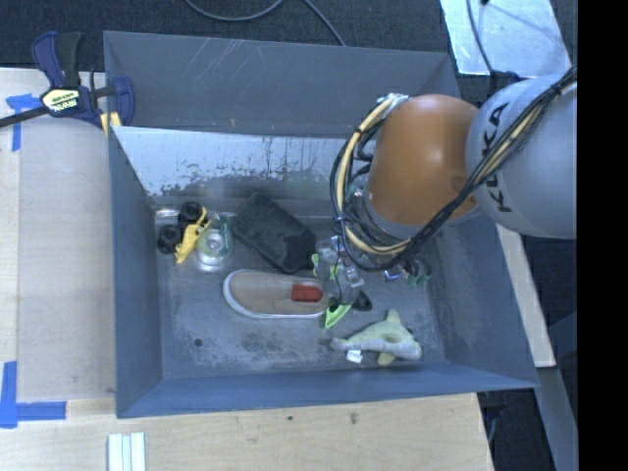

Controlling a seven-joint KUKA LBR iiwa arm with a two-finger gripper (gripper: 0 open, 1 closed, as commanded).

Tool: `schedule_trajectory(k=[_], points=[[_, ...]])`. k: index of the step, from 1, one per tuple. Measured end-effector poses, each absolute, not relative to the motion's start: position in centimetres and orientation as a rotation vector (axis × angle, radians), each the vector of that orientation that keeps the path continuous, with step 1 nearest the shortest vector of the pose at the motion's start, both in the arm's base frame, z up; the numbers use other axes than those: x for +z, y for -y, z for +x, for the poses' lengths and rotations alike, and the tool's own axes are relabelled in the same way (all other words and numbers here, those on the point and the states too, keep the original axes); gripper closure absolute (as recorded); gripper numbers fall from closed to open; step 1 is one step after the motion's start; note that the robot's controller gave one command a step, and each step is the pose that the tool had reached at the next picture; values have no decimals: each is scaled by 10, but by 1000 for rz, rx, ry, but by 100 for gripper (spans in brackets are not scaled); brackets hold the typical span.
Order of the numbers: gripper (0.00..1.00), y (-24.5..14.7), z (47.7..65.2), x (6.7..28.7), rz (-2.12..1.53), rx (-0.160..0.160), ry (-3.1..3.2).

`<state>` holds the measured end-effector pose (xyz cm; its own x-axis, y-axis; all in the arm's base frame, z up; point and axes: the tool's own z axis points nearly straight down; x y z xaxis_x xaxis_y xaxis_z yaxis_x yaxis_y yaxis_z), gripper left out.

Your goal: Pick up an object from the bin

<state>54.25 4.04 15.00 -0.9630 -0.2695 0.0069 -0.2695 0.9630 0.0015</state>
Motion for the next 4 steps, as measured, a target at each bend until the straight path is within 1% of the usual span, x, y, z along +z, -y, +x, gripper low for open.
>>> schedule_trajectory(k=[1,3,4], points=[[0,-23,532,189,357,2,3133],[0,-23,534,187,362,3,3133],[0,-15,562,132,570,6,3110]])
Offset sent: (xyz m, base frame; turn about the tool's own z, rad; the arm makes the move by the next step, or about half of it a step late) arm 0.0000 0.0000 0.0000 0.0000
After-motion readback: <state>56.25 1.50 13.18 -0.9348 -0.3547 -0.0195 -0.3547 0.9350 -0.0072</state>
